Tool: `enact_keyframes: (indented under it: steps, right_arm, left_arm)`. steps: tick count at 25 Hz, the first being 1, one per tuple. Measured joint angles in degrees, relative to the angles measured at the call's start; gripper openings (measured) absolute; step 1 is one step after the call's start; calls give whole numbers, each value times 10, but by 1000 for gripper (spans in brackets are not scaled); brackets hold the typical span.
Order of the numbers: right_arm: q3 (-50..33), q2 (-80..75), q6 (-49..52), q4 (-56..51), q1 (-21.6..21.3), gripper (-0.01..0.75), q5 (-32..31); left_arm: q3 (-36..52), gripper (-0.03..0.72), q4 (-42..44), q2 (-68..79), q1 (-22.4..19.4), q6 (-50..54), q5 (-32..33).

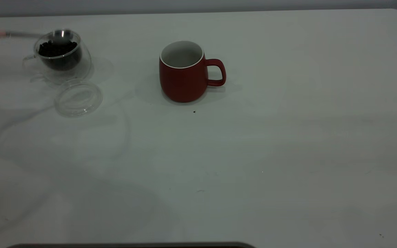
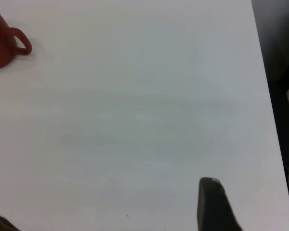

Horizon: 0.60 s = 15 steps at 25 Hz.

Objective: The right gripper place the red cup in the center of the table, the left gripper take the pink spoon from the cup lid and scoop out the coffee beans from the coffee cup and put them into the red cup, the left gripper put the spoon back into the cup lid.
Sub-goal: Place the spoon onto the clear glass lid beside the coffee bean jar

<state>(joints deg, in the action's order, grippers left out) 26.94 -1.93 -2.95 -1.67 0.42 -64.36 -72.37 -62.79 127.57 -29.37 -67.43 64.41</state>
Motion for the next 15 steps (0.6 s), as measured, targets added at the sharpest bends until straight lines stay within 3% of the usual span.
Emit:
enact_keyframes:
  steps: [8, 15]
  right_arm:
    - [0, 0, 0, 0, 0, 414, 0]
    - [0, 0, 0, 0, 0, 414, 0]
  left_arm:
    - [0, 119, -8, 74, -1, 1, -88]
    - [0, 119, -24, 136, -1, 0, -109]
